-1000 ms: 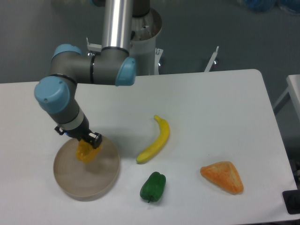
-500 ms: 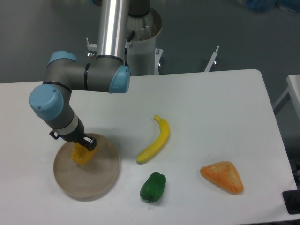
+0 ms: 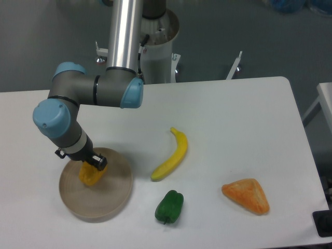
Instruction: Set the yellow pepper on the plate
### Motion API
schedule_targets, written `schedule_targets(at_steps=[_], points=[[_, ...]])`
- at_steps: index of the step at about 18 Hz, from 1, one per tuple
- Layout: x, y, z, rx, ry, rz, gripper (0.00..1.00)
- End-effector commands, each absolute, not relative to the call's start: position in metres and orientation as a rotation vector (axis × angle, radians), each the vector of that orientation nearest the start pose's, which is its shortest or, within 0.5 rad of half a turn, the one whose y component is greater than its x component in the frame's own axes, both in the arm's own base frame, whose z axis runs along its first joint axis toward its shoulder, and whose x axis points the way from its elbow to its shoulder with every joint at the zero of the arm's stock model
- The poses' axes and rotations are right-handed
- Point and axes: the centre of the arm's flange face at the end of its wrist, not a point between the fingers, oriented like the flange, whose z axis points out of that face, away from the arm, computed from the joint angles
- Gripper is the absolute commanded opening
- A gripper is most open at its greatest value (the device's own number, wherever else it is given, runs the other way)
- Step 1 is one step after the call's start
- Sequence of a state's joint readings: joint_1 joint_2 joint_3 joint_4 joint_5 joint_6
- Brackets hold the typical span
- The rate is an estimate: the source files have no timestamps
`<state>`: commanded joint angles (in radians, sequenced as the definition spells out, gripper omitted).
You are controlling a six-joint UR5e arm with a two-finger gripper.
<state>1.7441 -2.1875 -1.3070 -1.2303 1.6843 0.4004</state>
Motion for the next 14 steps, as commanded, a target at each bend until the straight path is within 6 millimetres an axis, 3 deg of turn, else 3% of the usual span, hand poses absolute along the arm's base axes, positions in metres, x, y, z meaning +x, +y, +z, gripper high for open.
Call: schedule_targets(at_steps=[2, 4, 8, 14], points=[[-0.004, 0.722, 0.276, -3.157, 0.361, 0.172, 0.88], [-0.004, 0.722, 0.282, -3.147, 0.361, 0.176, 0.99], [-0.02, 0.721, 0.307, -3.118, 0.34, 0.199, 0.99], [-0.144, 0.692, 0.361, -3.083, 0.336, 0.257, 0.99]])
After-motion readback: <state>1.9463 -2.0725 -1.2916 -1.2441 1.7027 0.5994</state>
